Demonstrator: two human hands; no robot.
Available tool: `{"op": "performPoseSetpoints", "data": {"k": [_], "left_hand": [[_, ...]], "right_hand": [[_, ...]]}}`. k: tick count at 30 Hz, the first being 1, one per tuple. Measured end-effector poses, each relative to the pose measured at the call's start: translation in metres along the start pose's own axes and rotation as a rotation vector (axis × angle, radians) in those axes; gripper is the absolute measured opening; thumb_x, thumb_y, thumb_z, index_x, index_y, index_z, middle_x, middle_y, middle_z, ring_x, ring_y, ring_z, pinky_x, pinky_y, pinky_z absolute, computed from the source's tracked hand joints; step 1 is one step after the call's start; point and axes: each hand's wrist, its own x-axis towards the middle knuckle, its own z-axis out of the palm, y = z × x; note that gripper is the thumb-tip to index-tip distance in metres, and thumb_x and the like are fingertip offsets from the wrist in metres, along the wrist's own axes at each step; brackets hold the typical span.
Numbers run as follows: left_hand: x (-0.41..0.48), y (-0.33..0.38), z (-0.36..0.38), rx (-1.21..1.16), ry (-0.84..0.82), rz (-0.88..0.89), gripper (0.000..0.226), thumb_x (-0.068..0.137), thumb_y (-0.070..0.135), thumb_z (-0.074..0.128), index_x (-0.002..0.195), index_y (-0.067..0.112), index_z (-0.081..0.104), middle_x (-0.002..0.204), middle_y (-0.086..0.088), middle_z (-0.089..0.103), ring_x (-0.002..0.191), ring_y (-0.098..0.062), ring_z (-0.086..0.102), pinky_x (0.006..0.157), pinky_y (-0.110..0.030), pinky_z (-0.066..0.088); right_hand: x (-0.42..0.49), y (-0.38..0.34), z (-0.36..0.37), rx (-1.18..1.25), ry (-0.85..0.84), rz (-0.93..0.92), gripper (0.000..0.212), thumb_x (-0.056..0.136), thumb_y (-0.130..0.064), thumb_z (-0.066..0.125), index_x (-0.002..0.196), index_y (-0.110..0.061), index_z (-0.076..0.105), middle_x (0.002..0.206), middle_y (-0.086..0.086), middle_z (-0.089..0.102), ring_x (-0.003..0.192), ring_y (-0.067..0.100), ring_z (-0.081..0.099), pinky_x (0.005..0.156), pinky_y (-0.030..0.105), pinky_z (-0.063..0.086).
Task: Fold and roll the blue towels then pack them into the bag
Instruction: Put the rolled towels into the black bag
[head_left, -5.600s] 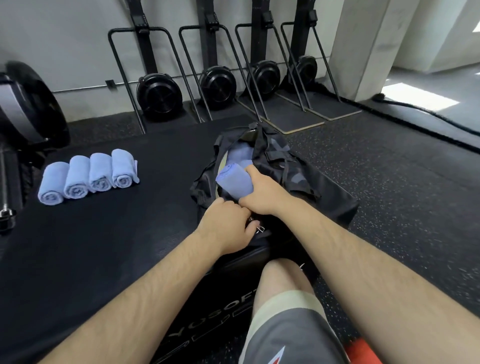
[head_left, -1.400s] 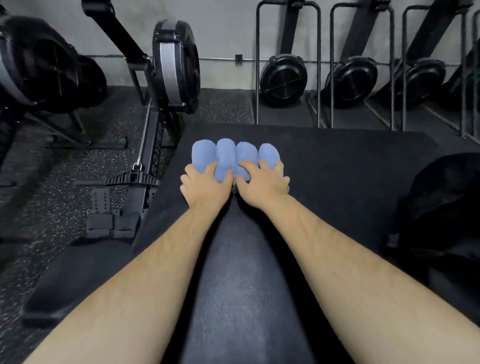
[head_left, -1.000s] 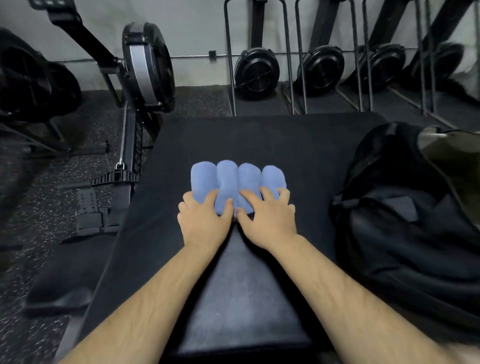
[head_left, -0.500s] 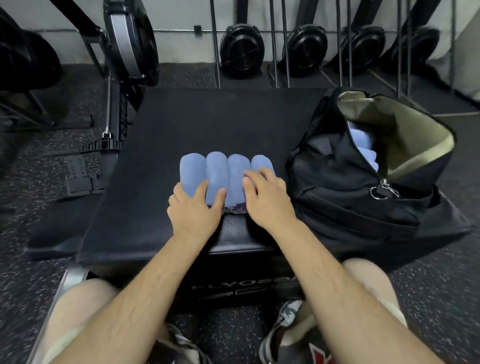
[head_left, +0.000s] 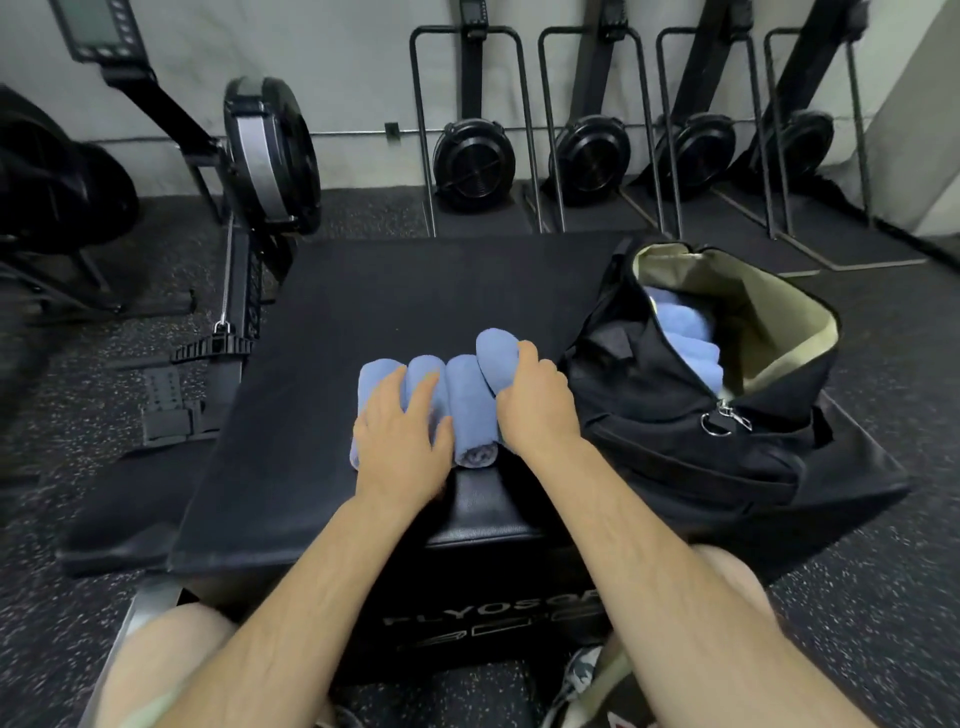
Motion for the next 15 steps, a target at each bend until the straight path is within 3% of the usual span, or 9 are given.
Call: {"op": "performPoseSetpoints", "data": {"k": [4, 7, 9, 11, 13, 15], "left_hand": [[0.023, 0.024, -0.023, 0.117, 0.132, 0.294, 0.066, 0.081, 0.016, 0.072, 0.145, 0.014, 0.053, 0.151, -0.017, 0.047, 0.135, -0.038, 0.049, 0.102, -0.052, 0.044], [0.040, 0.034, -0.036, 0.262, 0.108, 0.464, 0.084, 0.074, 0.016, 0.078, 0.151, 0.014, 0.045, 0.156, -0.005, 0.044, 0.147, -0.031, 0.036, 0.116, -0.049, 0.028], [0.052, 0.037, -0.042, 0.333, 0.085, 0.566, 0.083, 0.070, 0.019, 0.081, 0.147, 0.014, 0.050, 0.149, -0.001, 0.052, 0.146, -0.028, 0.038, 0.118, -0.045, 0.019], [0.063, 0.047, -0.049, 0.352, 0.068, 0.647, 0.064, 0.067, 0.019, 0.078, 0.128, 0.015, 0.060, 0.127, -0.001, 0.063, 0.131, -0.027, 0.054, 0.113, -0.042, 0.025], [0.070, 0.063, -0.055, 0.353, 0.049, 0.696, 0.043, 0.067, 0.022, 0.074, 0.107, 0.018, 0.059, 0.098, 0.003, 0.063, 0.094, -0.025, 0.065, 0.088, -0.039, 0.040], [0.072, 0.083, -0.058, 0.341, 0.053, 0.729, 0.037, 0.068, 0.025, 0.073, 0.098, 0.021, 0.052, 0.079, 0.006, 0.056, 0.068, -0.023, 0.057, 0.064, -0.034, 0.034]], "right_hand": [[-0.007, -0.007, -0.040, 0.085, 0.059, -0.276, 0.051, 0.092, -0.013, 0.055, 0.142, -0.015, 0.044, 0.120, 0.011, 0.059, 0.107, 0.032, 0.056, 0.089, 0.045, 0.049], [-0.016, -0.002, -0.070, 0.106, 0.002, -0.464, 0.053, 0.091, -0.018, 0.057, 0.143, -0.018, 0.046, 0.131, 0.004, 0.059, 0.118, 0.026, 0.055, 0.099, 0.042, 0.046], [-0.023, 0.004, -0.088, 0.124, -0.043, -0.507, 0.054, 0.091, -0.019, 0.058, 0.144, -0.023, 0.046, 0.136, -0.004, 0.058, 0.122, 0.019, 0.053, 0.103, 0.036, 0.044], [-0.032, 0.010, -0.106, 0.123, -0.062, -0.519, 0.052, 0.090, -0.019, 0.059, 0.141, -0.025, 0.048, 0.134, -0.009, 0.059, 0.120, 0.015, 0.053, 0.101, 0.034, 0.044], [-0.039, 0.014, -0.122, 0.071, -0.018, -0.537, 0.053, 0.087, -0.020, 0.061, 0.138, -0.026, 0.050, 0.129, -0.009, 0.061, 0.116, 0.016, 0.056, 0.101, 0.037, 0.044], [-0.044, 0.018, -0.135, -0.059, 0.057, -0.536, 0.055, 0.081, -0.026, 0.065, 0.133, -0.027, 0.050, 0.122, -0.009, 0.062, 0.107, 0.018, 0.058, 0.096, 0.039, 0.044]]}}
